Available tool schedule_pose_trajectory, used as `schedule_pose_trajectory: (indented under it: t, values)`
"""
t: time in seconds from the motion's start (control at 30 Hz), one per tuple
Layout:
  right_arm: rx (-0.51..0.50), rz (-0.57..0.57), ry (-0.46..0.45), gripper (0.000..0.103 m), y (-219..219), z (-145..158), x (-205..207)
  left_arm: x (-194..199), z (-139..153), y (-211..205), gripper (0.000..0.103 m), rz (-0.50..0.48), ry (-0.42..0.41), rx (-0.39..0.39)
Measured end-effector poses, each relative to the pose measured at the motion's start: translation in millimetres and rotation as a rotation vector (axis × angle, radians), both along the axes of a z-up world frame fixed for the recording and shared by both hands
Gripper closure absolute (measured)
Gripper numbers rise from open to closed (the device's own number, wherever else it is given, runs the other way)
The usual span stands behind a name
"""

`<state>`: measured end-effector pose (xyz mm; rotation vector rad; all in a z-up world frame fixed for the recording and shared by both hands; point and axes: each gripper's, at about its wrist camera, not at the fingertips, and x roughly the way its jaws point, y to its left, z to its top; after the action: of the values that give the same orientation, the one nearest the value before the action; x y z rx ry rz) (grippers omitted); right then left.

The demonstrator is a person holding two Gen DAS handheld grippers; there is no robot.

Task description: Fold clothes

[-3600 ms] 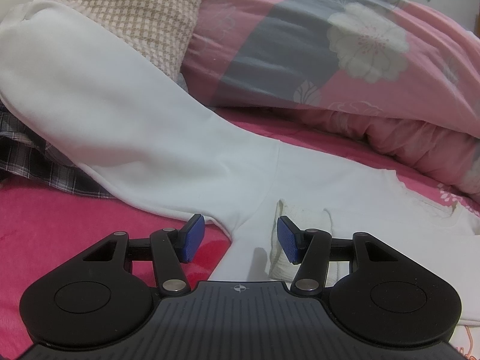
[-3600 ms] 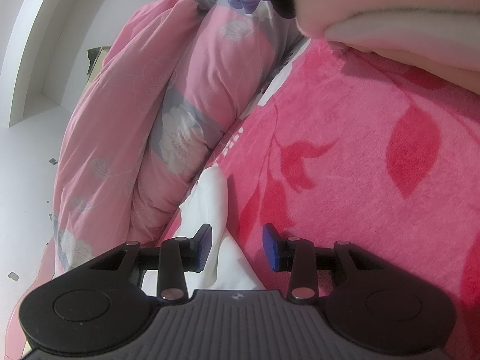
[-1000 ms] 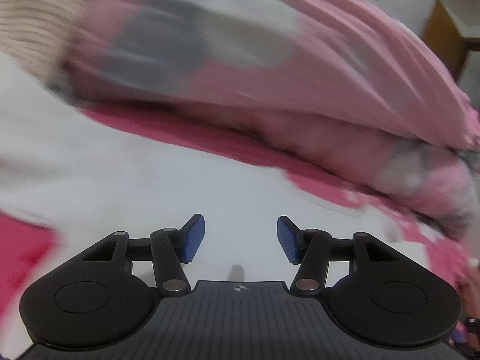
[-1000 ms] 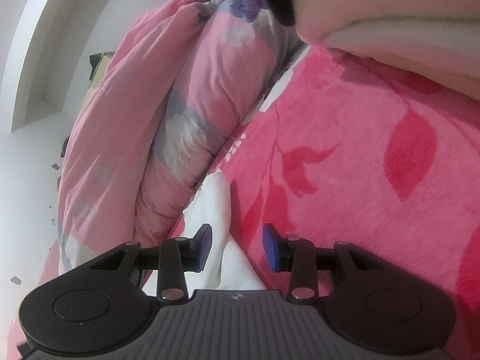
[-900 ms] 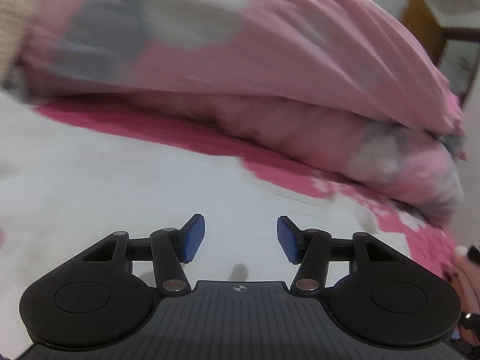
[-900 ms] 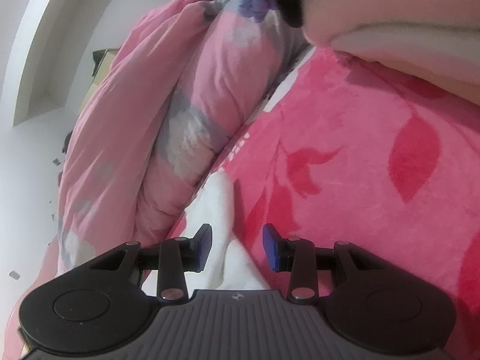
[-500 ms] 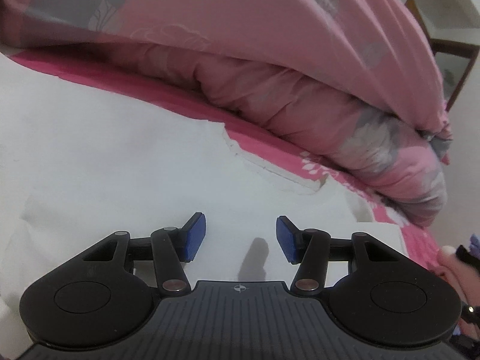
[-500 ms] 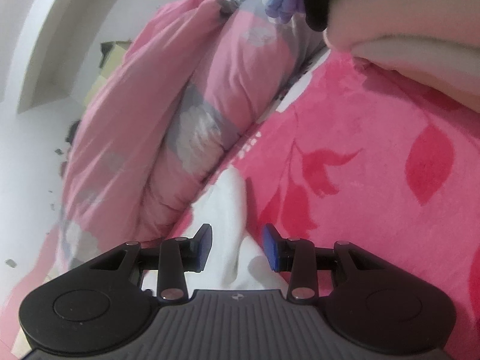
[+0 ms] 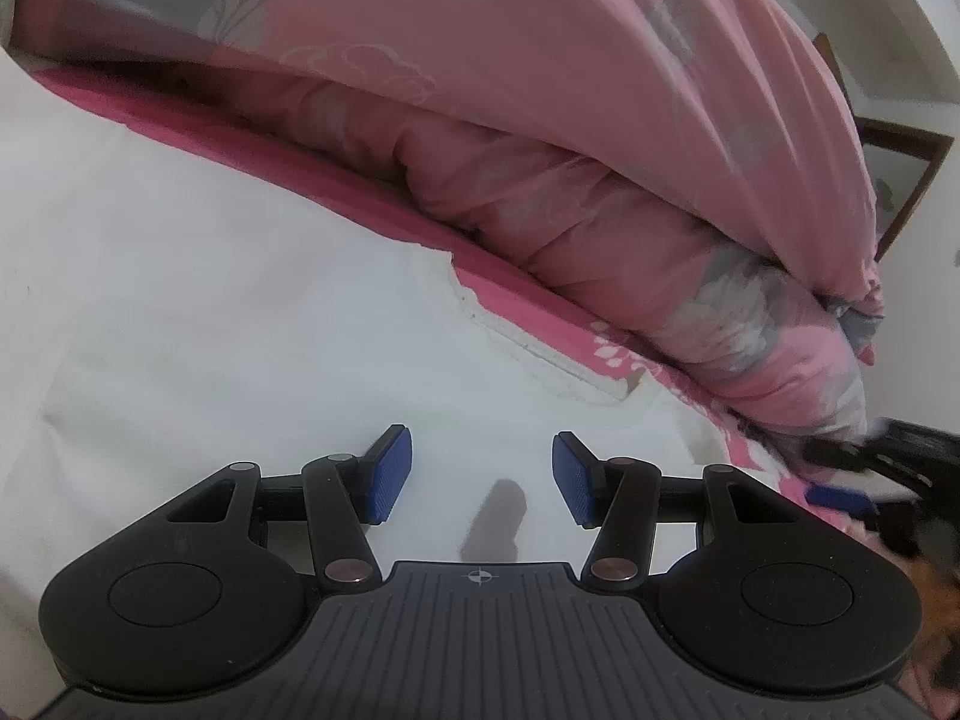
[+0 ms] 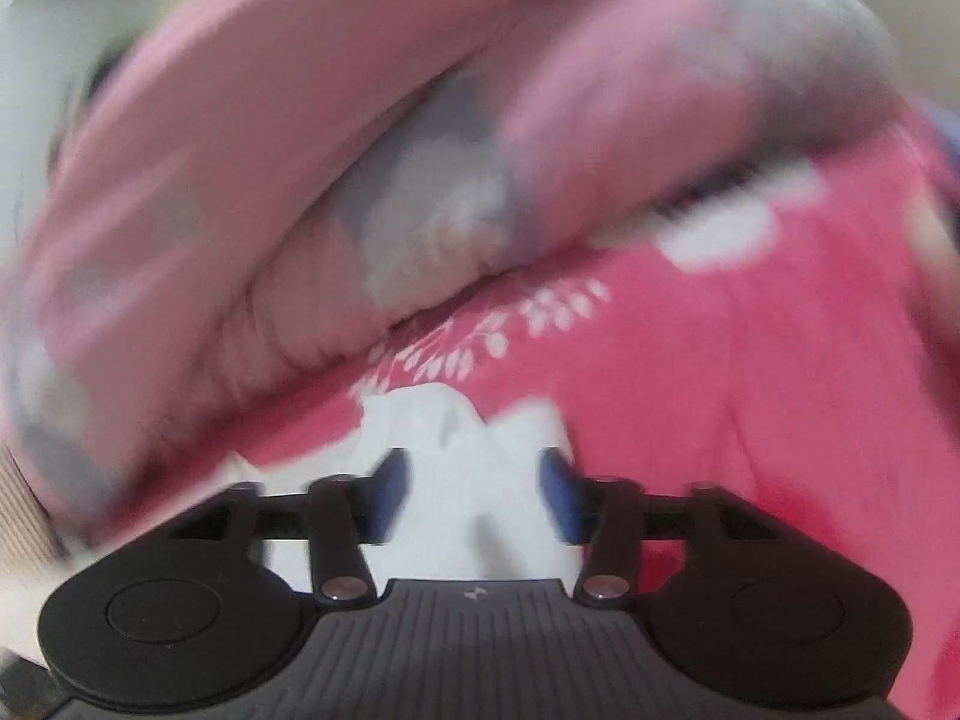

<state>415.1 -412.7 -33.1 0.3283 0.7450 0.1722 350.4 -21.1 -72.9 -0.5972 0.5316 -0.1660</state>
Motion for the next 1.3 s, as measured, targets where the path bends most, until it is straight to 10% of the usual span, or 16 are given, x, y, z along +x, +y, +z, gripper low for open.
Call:
schedule_pose_trajectory:
  t: [0.1, 0.4, 0.73, 0.87, 1.3]
  values:
    - [-0.181, -0.031, 0.071, 0.035, 15, 1, 37, 1, -1, 1, 0.051, 0.0, 0.0, -0.012]
    - [0.034, -0.053, 0.379, 0.044, -15, -29, 91, 0, -1, 4, 0.051, -0.004, 0.001, -0.023]
    - [-0.223, 0.12, 0.514, 0.065, 31, -22, 115, 1, 0, 5, 0.051, -0.006, 0.003, -0.027]
    - [-0.369, 0.145, 0.449, 0.092, 52, -16, 107, 1, 0, 6, 0.051, -0.007, 0.002, -0.031]
    - [-0.872, 0.03, 0.11, 0.096, 104, -18, 67, 1, 1, 8, 0.052, -0.012, 0.008, -0.037]
